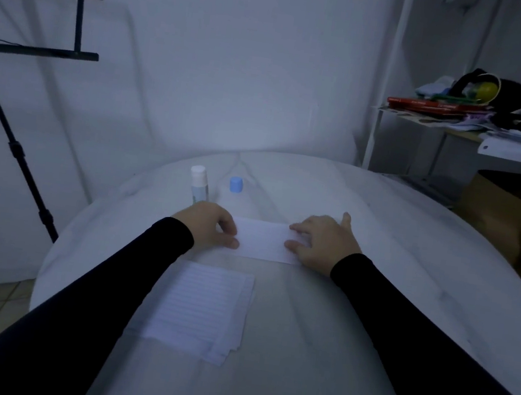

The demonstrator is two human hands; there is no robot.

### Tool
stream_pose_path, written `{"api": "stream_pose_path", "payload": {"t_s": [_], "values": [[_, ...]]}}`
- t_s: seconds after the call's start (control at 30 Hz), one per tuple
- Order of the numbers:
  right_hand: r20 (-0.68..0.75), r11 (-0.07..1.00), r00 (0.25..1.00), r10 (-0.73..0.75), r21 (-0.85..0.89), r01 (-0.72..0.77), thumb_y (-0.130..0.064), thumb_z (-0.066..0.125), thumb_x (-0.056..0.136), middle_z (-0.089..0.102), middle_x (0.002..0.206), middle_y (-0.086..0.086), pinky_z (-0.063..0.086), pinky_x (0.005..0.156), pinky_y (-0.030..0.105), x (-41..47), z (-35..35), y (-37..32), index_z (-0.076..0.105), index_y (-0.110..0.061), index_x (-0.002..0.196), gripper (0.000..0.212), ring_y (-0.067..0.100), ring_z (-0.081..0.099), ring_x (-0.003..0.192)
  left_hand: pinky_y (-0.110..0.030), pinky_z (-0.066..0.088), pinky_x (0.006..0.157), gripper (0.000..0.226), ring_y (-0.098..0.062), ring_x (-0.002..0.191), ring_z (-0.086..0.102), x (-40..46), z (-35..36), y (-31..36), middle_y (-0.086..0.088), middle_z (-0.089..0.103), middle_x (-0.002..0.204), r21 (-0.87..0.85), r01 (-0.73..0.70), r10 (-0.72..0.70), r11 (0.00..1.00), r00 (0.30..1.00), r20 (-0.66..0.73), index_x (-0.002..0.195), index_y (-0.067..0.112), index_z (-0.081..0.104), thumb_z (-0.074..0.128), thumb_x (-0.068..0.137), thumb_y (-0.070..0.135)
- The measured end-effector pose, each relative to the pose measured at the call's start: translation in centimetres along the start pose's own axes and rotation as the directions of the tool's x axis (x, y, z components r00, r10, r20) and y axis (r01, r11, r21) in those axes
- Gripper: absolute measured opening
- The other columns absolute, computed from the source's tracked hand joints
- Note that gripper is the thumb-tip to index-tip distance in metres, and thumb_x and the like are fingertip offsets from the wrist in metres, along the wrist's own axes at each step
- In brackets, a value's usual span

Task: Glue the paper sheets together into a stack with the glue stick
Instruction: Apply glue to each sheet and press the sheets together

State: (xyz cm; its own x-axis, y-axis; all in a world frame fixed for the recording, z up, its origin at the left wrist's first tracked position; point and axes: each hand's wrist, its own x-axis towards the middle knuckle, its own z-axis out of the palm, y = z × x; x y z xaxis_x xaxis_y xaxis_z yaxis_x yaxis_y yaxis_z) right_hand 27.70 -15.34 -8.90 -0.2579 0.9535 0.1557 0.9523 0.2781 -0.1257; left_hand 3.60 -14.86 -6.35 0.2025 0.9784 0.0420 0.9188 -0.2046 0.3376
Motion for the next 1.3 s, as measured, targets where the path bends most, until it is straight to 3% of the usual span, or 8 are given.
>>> {"api": "stream_pose_path", "payload": {"t_s": [0.3, 0.5, 0.6, 0.73, 0.9, 1.0, 1.1, 1.3], "values": [[0.11, 0.998, 0.992, 0.062, 0.021, -0.065, -0.06, 0.04, 0.09, 0.026, 0.155, -0.005, -0.005, 0.113, 0.06, -0.1, 0.5, -0.2, 0.019, -0.026, 0.15, 0.072, 0.018, 0.013, 0.146, -0.035, 0.023, 0.112, 0.076, -0.022, 0.14, 0.027, 2.0, 1.6, 1.4, -0.001, 0.033, 0.153, 0.152, 0.005, -0.033, 0.988, 0.982, 0.185, 0.149, 0.028, 0.027, 0.057, 0.085, 0.059], [-0.102, 0.92, 0.995, -0.003, 0.389, 0.043, -0.034, 0.066, 0.081, 0.046, 0.143, -0.001, 0.022, 0.113, 0.033, 0.2, 1.1, -0.1, 0.034, -0.03, 0.144, 0.07, 0.017, 0.044, 0.128, -0.038, 0.023, 0.114, 0.084, -0.025, 0.139, 0.028, 2.8, 1.3, 1.4, 0.0, 0.028, 0.153, 0.148, -0.082, 0.058, 0.986, 0.986, 0.159, 0.15, 0.028, 0.023, 0.065, 0.082, 0.054], [-0.232, 0.769, 0.973, 0.006, 0.622, 0.144, -0.012, 0.07, 0.078, 0.058, 0.114, -0.001, 0.037, 0.074, 0.002, 0.3, 1.2, -0.4, 0.047, -0.025, 0.137, 0.065, 0.006, 0.054, 0.084, -0.035, 0.026, 0.11, 0.09, -0.023, 0.137, 0.031, 2.5, 1.0, 1.5, 0.0, 0.032, 0.152, 0.064, -0.09, 0.08, 0.994, 0.985, 0.154, 0.15, 0.03, 0.023, 0.074, 0.077, 0.046], [-0.279, 0.654, 0.95, 0.138, 0.746, 0.124, -0.013, 0.068, 0.082, 0.052, 0.088, -0.006, 0.039, 0.063, 0.004, 0.9, 1.3, -0.1, 0.053, -0.025, 0.132, 0.053, 0.001, 0.046, 0.054, -0.024, 0.041, 0.085, 0.041, -0.016, 0.105, 0.057, 2.4, 0.3, 1.6, 0.0, 0.064, 0.112, 0.038, -0.132, 0.132, 0.991, 0.991, -0.002, 0.116, 0.023, 0.064, 0.074, 0.079, 0.036], [-0.309, 0.606, 0.929, 0.204, 0.785, 0.128, -0.014, 0.064, 0.087, 0.052, 0.078, -0.009, 0.041, 0.062, 0.006, 0.9, 0.0, 0.0, 0.066, -0.024, 0.111, 0.026, -0.001, 0.048, 0.05, -0.015, 0.033, 0.063, 0.011, -0.001, 0.074, 0.049, 0.5, -2.1, 1.8, 0.014, 0.057, 0.078, -0.08, -0.216, 0.199, 0.973, 0.963, -0.181, 0.084, 0.025, 0.065, 0.071, 0.083, 0.035], [-0.356, 0.541, 0.901, 0.249, 0.822, 0.175, -0.015, 0.061, 0.089, 0.061, 0.076, -0.005, 0.049, 0.068, 0.025, 0.9, -1.1, -0.9, 0.067, -0.024, 0.094, 0.012, 0.002, 0.053, 0.053, -0.004, 0.035, 0.065, 0.006, -0.001, 0.074, 0.053, -1.0, -3.8, 1.2, 0.016, 0.062, 0.081, -0.18, -0.252, 0.184, 0.951, 0.928, -0.325, 0.086, 0.024, 0.067, 0.071, 0.083, 0.028], [-0.378, 0.488, 0.887, 0.266, 0.846, 0.214, -0.013, 0.062, 0.089, 0.063, 0.072, -0.007, 0.05, 0.062, 0.019, 0.6, -2.3, -2.6, 0.068, -0.012, 0.094, 0.008, -0.002, 0.055, 0.051, -0.006, 0.039, 0.068, 0.011, -0.006, 0.079, 0.057, -2.3, -5.1, -0.1, 0.013, 0.066, 0.087, -0.269, -0.259, 0.122, 0.928, 0.89, -0.439, 0.087, 0.031, 0.067, 0.074, 0.079, 0.032], [-0.181, 0.432, 0.977, 0.109, 0.894, 0.118, -0.011, 0.064, 0.087, 0.062, 0.063, -0.001, 0.042, 0.052, 0.012, -0.8, -2.8, -6.0, 0.067, -0.009, 0.087, 0.003, 0.0, 0.054, 0.047, -0.008, 0.041, 0.067, 0.014, -0.006, 0.078, 0.058, -4.1, -7.5, -2.7, 0.01, 0.065, 0.086, -0.188, -0.083, 0.039, 0.979, 0.974, -0.224, 0.092, 0.027, 0.07, 0.077, 0.079, 0.03]]}}
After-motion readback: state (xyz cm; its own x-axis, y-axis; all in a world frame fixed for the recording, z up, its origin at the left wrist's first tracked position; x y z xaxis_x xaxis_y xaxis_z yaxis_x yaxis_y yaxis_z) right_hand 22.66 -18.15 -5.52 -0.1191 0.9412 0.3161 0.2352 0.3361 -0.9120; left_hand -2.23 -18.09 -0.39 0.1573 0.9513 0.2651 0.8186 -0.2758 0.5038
